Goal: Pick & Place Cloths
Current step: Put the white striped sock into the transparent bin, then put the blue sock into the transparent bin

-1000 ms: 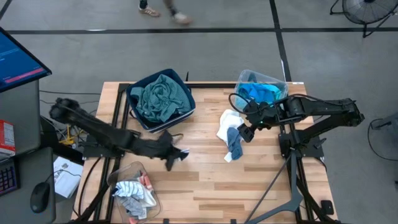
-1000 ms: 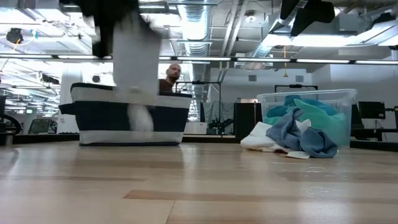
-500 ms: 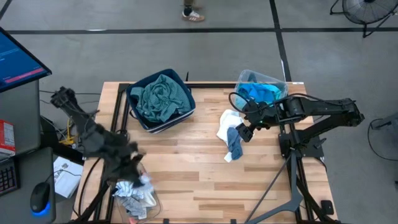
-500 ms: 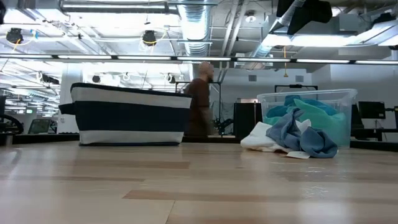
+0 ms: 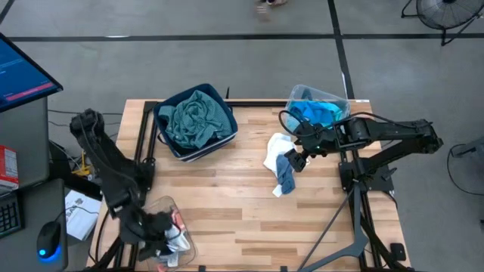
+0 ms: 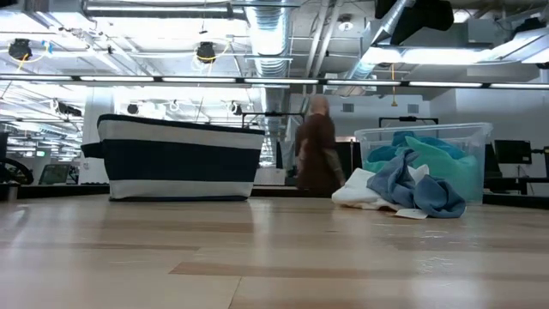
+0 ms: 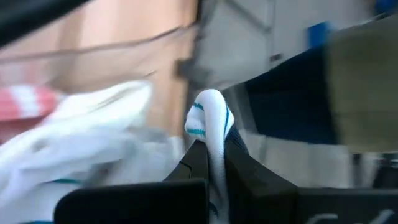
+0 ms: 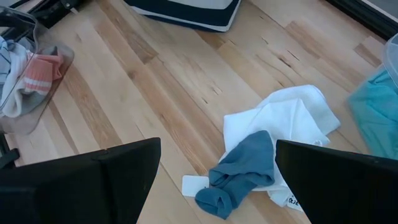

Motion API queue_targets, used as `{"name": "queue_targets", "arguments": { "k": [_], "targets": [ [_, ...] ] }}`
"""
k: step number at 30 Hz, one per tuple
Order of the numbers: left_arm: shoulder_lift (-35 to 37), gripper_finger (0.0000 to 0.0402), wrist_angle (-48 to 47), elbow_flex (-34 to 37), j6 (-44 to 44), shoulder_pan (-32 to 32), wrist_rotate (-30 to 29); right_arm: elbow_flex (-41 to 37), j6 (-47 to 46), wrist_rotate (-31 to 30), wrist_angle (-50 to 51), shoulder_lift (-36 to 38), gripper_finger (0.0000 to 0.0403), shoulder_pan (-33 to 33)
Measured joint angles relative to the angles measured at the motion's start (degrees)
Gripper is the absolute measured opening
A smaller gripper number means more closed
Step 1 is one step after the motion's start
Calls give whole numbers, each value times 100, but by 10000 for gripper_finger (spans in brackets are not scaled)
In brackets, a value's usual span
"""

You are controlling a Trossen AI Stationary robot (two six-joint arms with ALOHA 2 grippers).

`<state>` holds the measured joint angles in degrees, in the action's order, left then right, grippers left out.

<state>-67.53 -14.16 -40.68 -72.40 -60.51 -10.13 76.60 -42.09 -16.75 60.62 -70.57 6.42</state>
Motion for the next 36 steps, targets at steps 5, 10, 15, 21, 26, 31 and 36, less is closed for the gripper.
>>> {"name": "queue_targets", "arguments": {
  "k": [5,10,15,21,26,31,36],
  "targets": [
    [-697,0,-11,147,-33,53,8,1,0,1,-17,0,311,0],
    [-1141,9,-1,150,-169,144,111,0,0,2,-141,0,311,0],
    [-1166,59,18,150,-182,213,266,2,0,4,-330,0,311,8],
    [-1160,158,462,154,-117,216,682,0,131,15,-190,0,311,58],
    [-980,243,903,154,-273,260,1000,-95,-411,-152,182,-93,311,66],
    [-424,291,911,156,-637,502,1076,-723,-1399,-90,365,-323,311,-12],
    [372,298,915,156,-621,827,803,-1432,-2050,196,133,-810,311,3]
  ]
}}
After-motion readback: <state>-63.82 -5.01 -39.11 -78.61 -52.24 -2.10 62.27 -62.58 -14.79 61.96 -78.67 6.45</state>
